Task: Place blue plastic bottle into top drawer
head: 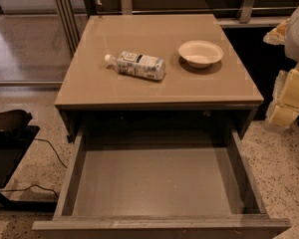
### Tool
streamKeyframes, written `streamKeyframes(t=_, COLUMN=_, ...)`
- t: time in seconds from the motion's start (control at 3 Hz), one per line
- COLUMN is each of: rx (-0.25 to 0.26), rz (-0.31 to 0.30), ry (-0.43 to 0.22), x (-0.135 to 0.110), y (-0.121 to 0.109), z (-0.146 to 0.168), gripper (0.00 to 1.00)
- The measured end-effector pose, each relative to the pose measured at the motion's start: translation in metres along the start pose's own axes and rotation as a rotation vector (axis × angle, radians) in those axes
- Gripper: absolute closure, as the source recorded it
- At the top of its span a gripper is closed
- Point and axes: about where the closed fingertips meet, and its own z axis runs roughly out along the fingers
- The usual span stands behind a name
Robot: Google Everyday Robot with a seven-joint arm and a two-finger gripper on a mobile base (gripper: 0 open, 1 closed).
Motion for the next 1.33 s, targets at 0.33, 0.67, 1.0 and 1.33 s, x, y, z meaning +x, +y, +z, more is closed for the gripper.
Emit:
streamKeyframes(t=0.33, rx=0.002, rz=-0.001, ry=-0.002, x=-0.001, y=-0.001, z=0.0, gripper=0.0)
streamKeyframes(t=0.67, rx=-0.005, rz=-0.009, ry=-0.079, x=-0.022, y=-0.016, z=0.007, gripper=0.0)
streamKeyframes(t=1.0, rx=-0.033, rz=0.03, ry=-0.166, x=-0.046, y=-0.046, z=0.028, gripper=0.0)
streamKeyframes(t=1.33, rx=-0.059, rz=0.059, ry=-0.325, x=-0.068, y=-0.068, z=0.047, gripper=0.0)
